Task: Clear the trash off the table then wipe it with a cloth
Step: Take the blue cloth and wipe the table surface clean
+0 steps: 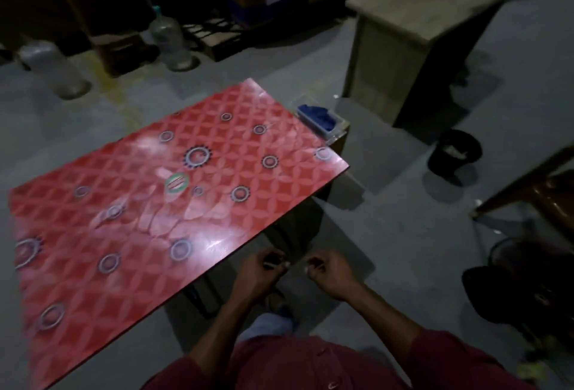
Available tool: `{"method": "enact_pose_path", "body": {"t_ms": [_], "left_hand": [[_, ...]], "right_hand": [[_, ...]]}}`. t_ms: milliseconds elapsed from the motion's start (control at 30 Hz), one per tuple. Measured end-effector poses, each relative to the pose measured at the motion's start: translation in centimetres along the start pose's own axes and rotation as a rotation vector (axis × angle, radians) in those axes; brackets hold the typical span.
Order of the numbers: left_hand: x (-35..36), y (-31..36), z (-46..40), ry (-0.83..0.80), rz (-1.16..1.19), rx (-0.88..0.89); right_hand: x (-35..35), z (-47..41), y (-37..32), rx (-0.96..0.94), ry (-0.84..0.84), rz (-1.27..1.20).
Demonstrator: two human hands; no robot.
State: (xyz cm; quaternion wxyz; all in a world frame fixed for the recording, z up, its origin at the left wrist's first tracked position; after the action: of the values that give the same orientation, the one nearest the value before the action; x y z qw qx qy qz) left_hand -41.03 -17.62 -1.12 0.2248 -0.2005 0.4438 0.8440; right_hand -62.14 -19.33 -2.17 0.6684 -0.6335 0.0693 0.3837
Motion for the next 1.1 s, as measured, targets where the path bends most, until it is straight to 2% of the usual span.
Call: {"method": "enact_pose_path", "body": {"t_ms": [67,267,467,667,767,900,967,1100], "left_hand": [[-0.7,1.8,-3.3,0.02,0.027,0.017],[-4.9,7.3,-10.7,0.009,0.057,0.035],[-9.3,10.9,-18.0,0.07,0.045,-0.032],[-10.5,16.3,-24.1,0.134,0.106,-0.105],[-10.0,20.3,-28.2,0.145,0.117,-0.131],[-8.9,25.9,-34.8,0.241,0.053,-0.197],[-8.2,28.9,-37.9,0.271,0.031,-0.265],[-6.2,33.1,-44.2,0.298,-0.051,-0.391]], "right_hand": [[-1.6,-3.2,-0.1,0.019,0.002,0.01],[-5.8,-13.6,-2.9,-0.085,-0.012,0.102],[-9.0,-22.1,-2.9,-0.101,0.019,0.117],[-13.9,-29.2,-0.1,-0.079,0.004,0.104],[-17.2,-33.4,2.2,-0.04,0.036,0.009],[-22.0,-39.8,6.2,-0.028,0.026,-0.097],[-24.5,-43.6,8.7,0.023,0.013,-0.19],[-28.0,-52.0,14.7,0.409,0.022,-0.482]]}}
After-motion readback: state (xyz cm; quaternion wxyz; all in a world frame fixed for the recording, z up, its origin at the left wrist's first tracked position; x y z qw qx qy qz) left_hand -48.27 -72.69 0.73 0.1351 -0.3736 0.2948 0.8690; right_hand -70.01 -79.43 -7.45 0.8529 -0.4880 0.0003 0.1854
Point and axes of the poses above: each hand's wrist, its own z-axis away from the middle knuckle, its own x-axis out of the palm, y = z × x, the point moved 1 cm from there along -z, towards the middle knuckle, and after that the axes turned 15 degrees about -x, right-handed, at the moved point
